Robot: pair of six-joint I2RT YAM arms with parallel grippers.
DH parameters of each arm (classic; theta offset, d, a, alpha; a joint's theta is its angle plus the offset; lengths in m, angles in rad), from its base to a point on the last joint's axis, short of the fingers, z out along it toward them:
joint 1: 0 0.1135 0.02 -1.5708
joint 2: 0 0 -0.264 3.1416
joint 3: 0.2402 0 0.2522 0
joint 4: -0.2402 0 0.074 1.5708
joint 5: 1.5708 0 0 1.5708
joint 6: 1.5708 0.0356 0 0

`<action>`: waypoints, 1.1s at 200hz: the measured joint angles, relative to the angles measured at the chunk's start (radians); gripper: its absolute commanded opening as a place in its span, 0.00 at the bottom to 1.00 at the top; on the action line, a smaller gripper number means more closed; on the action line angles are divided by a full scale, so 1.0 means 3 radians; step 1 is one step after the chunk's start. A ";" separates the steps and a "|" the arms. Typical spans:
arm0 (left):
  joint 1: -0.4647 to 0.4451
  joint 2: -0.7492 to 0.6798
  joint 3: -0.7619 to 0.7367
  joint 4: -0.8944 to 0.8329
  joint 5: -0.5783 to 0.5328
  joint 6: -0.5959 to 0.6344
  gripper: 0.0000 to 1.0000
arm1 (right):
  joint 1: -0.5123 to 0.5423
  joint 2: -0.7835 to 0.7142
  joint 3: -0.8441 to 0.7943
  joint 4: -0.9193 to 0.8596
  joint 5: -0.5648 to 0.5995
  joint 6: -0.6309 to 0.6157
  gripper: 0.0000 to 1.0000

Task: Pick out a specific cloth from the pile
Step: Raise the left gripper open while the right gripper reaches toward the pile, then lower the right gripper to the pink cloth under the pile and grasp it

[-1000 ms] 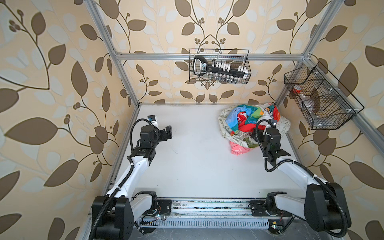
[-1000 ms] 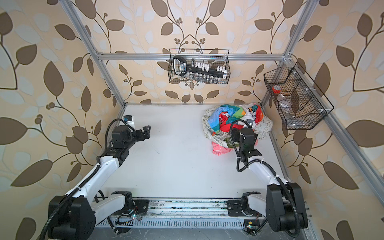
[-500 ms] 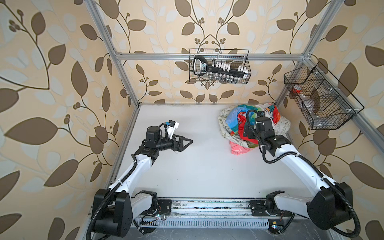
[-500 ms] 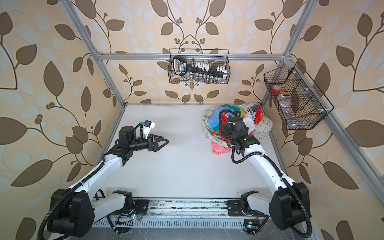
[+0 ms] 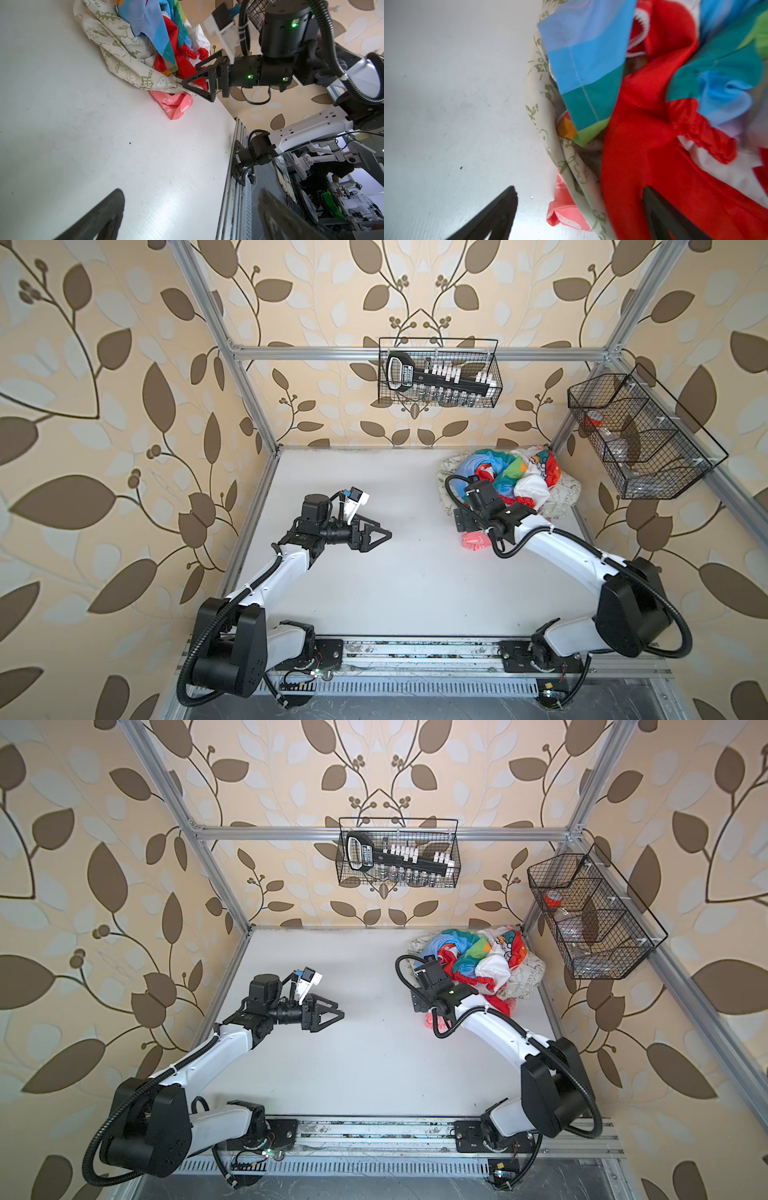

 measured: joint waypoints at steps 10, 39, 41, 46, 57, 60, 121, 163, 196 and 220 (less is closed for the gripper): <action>0.0000 -0.0033 -0.0003 -0.0004 0.0004 0.0014 0.99 | 0.0036 0.0127 0.0034 -0.0004 0.0015 -0.0001 0.94; -0.0032 -0.0118 -0.0006 -0.0005 0.0013 0.0067 0.99 | 0.0065 0.0406 0.0117 0.0003 0.0067 -0.0041 0.95; -0.0038 -0.0121 -0.0006 -0.0005 0.0013 0.0070 0.99 | 0.0067 0.0429 0.0126 0.0006 0.0078 -0.0050 0.95; -0.0041 -0.0130 -0.0008 -0.0005 0.0015 0.0075 0.99 | 0.0070 0.0478 0.0151 0.0008 0.0094 -0.0055 0.95; -0.0043 -0.0142 -0.0010 -0.0008 0.0020 0.0088 0.99 | 0.0080 0.0600 0.0219 0.0010 0.0136 -0.0066 0.95; -0.0043 -0.0142 -0.0010 -0.0008 0.0022 0.0089 0.99 | 0.0080 0.0627 0.0238 0.0009 0.0149 -0.0071 0.95; -0.0043 -0.0193 -0.0010 -0.0067 0.0070 0.0182 0.99 | 0.0364 0.0979 0.0526 -0.0013 0.0538 -0.0112 0.93; -0.0064 -0.0207 -0.0010 -0.0099 0.0074 0.0247 0.99 | 0.0521 0.0983 0.0650 -0.0047 0.0799 -0.0108 0.93; -0.0064 -0.0210 -0.0010 -0.0135 0.0076 0.0277 0.99 | 0.0632 0.0799 0.0628 -0.0251 0.0904 -0.0043 0.77; -0.0064 -0.0224 -0.0010 -0.0136 0.0092 0.0298 0.99 | 0.0693 0.0443 0.0561 -0.0404 0.0782 0.0042 0.66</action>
